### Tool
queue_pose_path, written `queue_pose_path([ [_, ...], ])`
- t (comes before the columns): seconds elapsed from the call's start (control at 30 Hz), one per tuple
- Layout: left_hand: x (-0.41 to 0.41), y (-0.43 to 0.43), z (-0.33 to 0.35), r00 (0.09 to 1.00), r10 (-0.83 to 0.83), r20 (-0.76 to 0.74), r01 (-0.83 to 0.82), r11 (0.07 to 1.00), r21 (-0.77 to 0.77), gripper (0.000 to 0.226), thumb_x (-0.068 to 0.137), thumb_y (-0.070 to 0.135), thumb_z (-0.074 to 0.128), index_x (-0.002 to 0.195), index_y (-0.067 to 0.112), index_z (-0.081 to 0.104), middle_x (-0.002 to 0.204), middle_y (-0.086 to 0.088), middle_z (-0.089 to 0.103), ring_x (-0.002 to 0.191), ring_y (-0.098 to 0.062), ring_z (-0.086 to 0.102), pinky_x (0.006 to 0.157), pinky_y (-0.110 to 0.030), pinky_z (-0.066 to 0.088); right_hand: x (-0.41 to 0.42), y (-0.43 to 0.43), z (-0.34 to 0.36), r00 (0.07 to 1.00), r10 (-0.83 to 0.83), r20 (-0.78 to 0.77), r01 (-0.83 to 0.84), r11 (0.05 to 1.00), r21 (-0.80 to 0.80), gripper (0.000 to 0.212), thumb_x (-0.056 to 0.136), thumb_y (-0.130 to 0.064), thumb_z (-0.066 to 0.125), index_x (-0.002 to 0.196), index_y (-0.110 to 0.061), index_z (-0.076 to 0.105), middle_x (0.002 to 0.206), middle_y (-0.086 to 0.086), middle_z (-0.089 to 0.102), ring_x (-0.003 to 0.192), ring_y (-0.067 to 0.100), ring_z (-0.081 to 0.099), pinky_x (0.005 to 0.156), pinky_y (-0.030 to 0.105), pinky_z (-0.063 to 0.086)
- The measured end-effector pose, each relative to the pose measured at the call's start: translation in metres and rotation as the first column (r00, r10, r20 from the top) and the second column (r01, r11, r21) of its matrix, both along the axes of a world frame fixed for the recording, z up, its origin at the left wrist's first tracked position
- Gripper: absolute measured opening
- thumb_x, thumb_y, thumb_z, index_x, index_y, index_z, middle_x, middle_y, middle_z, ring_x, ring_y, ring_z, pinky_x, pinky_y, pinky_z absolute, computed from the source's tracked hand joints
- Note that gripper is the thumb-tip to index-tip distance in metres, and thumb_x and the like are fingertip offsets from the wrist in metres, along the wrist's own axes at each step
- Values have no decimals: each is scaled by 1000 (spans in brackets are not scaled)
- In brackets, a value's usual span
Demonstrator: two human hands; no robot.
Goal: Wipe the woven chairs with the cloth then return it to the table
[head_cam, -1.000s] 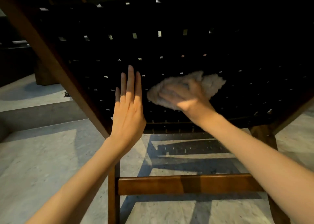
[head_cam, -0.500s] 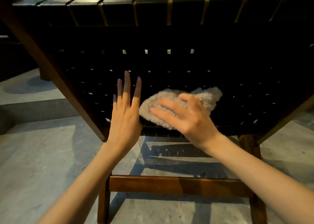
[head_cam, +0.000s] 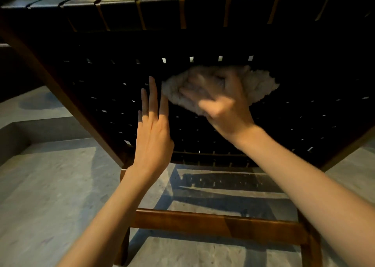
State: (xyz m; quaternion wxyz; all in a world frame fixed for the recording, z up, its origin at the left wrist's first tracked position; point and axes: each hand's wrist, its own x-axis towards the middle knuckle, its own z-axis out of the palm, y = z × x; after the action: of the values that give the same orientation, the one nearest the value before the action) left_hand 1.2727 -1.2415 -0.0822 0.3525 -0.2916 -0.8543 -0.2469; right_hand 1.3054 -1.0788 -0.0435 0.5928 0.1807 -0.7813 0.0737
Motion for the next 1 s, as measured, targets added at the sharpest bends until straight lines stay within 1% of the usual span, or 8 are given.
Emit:
queue_pose_path([
  [0.03, -1, 0, -1, 1000, -11, 7, 11, 1000, 4, 95, 81, -15, 50, 149, 15, -9, 152, -5, -25, 144, -27, -18, 117, -50, 13, 1, 4, -17, 993, 55, 102, -43, 992, -116, 34, 77, -9, 64, 109, -21, 57, 123, 19, 59, 117, 34, 57, 103, 56, 41],
  [0.13, -4, -6, -5, 999, -43, -16, 43, 999, 0, 94, 83, -15, 53, 147, 17, -9, 152, -4, -23, 145, -26, -15, 116, -51, 18, -8, 29, -81, 927, -42, 372, 27, 999, 46, 26, 83, -31, 66, 108, -40, 62, 124, 4, 60, 121, 25, 54, 108, 46, 39],
  [0.2, -5, -8, -8, 996, -60, -66, 60, 998, -3, 91, 86, -13, 54, 147, 15, -7, 152, -5, -19, 146, -28, -11, 113, -53, 25, -9, 40, -123, 864, 45, 502, 2, 996, -93, 19, 91, -17, 62, 106, -29, 61, 115, -7, 64, 114, 15, 57, 95, 24, 47],
  [0.37, 2, -1, -14, 998, -61, -19, 61, 998, -16, 90, 83, -16, 50, 148, 17, -1, 153, -5, -19, 146, -28, -10, 104, -52, 39, -1, 31, -152, 788, 140, 599, -2, 974, -225, 22, 91, 5, 48, 105, -12, 45, 109, 3, 54, 120, 33, 47, 93, 30, 43],
  [0.47, 9, 5, -21, 998, -64, -17, 63, 996, -61, 78, 84, -10, 40, 149, 16, 6, 155, -8, -12, 146, -30, -8, 113, -56, 23, 15, 27, -133, 850, -73, 521, 83, 997, 5, 22, 85, 4, 61, 100, -12, 65, 118, 10, 61, 116, 35, 54, 83, 42, 54],
  [0.6, 14, 9, -20, 996, -40, -78, 34, 996, -76, 80, 82, -13, 41, 149, 15, 8, 154, -11, -8, 145, -34, -6, 115, -57, 13, 49, 33, -78, 983, -182, -14, 172, 897, 407, 32, 85, 7, 60, 106, -13, 74, 104, 7, 71, 93, 32, 47, 64, 35, 55],
  [0.8, 29, 28, -7, 998, 23, -59, -26, 998, -54, 91, 80, -18, 52, 151, 15, 7, 156, -11, -9, 145, -33, -10, 116, -53, 14, 68, 41, 19, 921, -154, -359, 258, 930, 263, 25, 89, -4, 67, 111, -13, 72, 110, 6, 69, 98, 26, 40, 76, 35, 52],
  [1.0, 35, 42, -6, 1000, 16, 4, -16, 999, -45, 94, 84, -14, 50, 147, 24, -7, 156, -3, -17, 144, -25, -17, 118, -48, 7, 48, 36, 39, 934, -191, -302, 257, 947, 195, 17, 82, -17, 76, 97, -8, 75, 103, 15, 69, 99, 32, 47, 87, 39, 45],
])
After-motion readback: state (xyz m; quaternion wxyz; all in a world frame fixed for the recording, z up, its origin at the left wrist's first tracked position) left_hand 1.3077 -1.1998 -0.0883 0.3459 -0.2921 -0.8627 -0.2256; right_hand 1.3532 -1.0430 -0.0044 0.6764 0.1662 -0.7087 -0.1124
